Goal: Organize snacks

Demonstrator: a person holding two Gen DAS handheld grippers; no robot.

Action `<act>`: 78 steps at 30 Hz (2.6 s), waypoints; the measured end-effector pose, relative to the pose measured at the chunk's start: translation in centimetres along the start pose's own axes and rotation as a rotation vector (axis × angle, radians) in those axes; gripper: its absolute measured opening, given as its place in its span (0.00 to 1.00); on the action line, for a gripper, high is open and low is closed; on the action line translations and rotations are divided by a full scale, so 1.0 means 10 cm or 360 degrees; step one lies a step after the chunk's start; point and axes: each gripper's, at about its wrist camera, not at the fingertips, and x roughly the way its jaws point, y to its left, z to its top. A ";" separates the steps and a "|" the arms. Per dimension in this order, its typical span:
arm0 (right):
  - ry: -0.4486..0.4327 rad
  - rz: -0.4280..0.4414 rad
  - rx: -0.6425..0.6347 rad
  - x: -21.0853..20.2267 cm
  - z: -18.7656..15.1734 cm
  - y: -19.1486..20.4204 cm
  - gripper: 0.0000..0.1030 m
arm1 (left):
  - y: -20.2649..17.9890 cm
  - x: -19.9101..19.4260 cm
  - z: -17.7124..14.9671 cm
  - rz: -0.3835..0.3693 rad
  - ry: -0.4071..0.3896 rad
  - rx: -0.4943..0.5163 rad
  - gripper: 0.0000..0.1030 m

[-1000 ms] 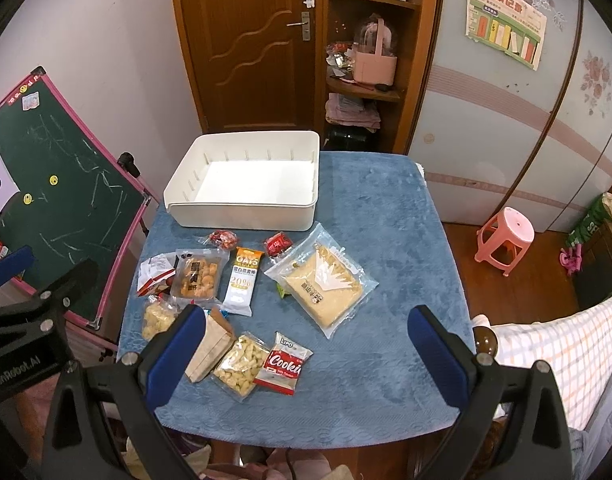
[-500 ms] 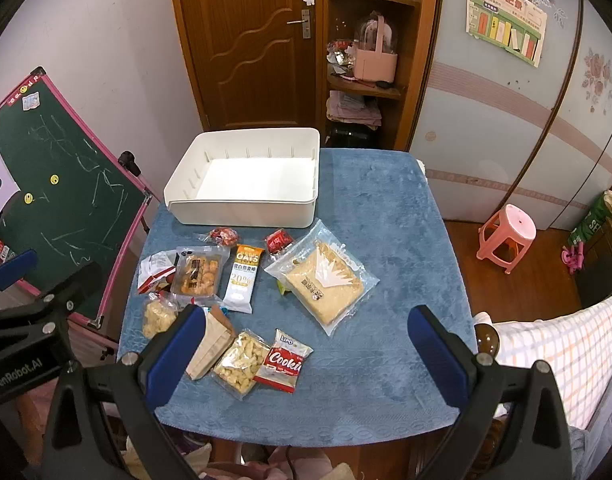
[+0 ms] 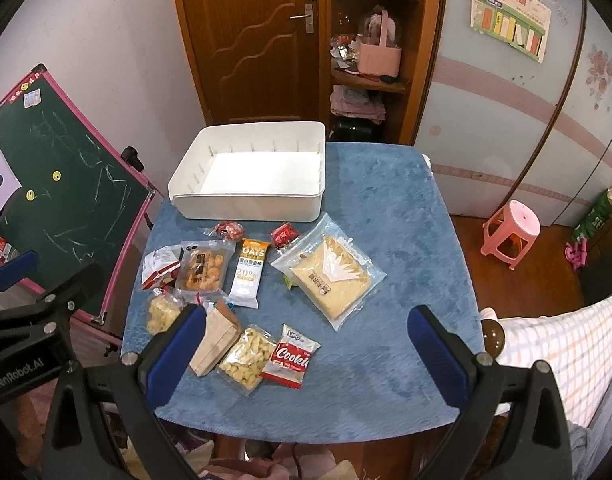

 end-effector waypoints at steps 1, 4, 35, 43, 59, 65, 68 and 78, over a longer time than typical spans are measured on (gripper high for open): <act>0.0006 0.0002 0.0001 0.00 0.00 0.00 0.99 | 0.00 0.01 0.00 0.0000 0.0006 0.0000 0.99; 0.0025 0.0010 0.0003 0.02 0.00 0.01 0.99 | 0.01 0.03 -0.01 0.0000 0.0020 -0.0001 0.99; 0.0308 0.0111 0.0105 0.75 0.00 -0.34 0.89 | 0.09 0.98 -0.20 0.0152 0.0302 0.0164 0.99; 0.0577 0.0222 0.0180 1.37 -0.30 -0.49 0.84 | 0.10 1.45 -0.52 -0.0016 0.0469 0.0220 0.99; 0.0842 0.0576 0.0346 2.33 -0.71 -0.41 0.74 | -0.09 2.32 -1.02 -0.0273 0.0666 0.0225 0.85; 0.0934 0.0626 0.0343 2.58 -0.84 -0.27 0.63 | -0.23 2.42 -1.07 -0.0218 0.0679 0.0297 0.85; 0.0908 0.0649 0.0307 2.56 -0.82 -0.24 0.51 | -0.26 2.41 -1.07 -0.0206 0.0690 0.0318 0.86; 0.0857 0.0375 0.0074 2.34 -0.74 -0.33 0.47 | -0.39 2.53 -1.09 -0.0196 0.0770 0.0280 0.87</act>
